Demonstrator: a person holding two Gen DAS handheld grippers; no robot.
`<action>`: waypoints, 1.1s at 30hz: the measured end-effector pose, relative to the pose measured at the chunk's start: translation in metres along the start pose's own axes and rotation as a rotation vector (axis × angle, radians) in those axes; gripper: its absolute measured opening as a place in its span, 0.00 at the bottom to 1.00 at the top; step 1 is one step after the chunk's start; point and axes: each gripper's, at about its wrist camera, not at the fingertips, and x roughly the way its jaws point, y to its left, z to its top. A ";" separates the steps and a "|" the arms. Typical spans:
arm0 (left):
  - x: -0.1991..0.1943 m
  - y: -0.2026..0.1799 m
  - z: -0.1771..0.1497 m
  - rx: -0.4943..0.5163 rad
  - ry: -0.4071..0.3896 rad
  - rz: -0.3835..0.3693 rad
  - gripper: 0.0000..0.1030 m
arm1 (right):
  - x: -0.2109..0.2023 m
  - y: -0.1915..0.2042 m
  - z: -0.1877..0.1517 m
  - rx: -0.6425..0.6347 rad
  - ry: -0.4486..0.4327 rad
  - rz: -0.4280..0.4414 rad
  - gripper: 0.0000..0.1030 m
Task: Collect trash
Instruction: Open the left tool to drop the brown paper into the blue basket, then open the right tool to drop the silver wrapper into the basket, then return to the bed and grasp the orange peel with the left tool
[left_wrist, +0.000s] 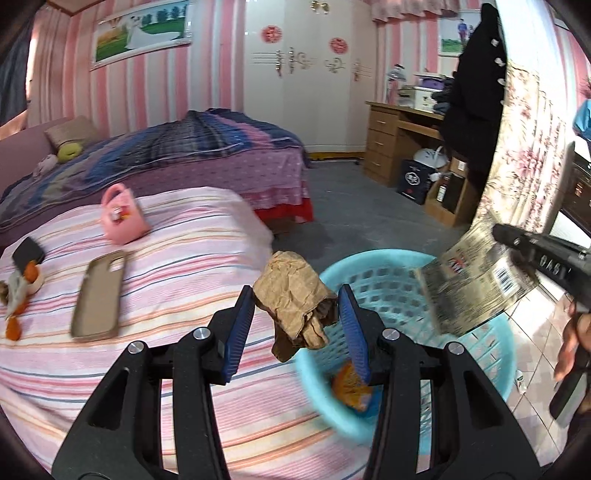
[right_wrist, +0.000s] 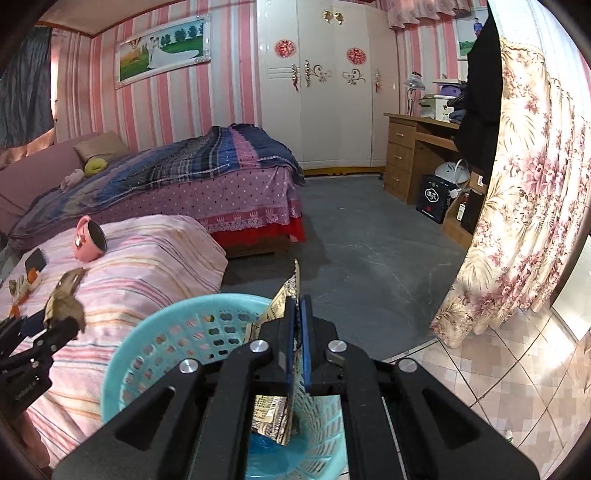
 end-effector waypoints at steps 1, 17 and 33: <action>0.003 -0.007 0.002 0.005 0.001 -0.005 0.45 | 0.000 -0.001 -0.001 -0.002 0.002 -0.001 0.04; -0.001 0.021 0.007 -0.024 -0.015 0.093 0.92 | 0.009 0.006 -0.005 -0.026 0.031 0.010 0.04; -0.034 0.103 0.004 -0.085 -0.032 0.221 0.95 | 0.021 0.028 -0.006 0.027 0.082 -0.025 0.83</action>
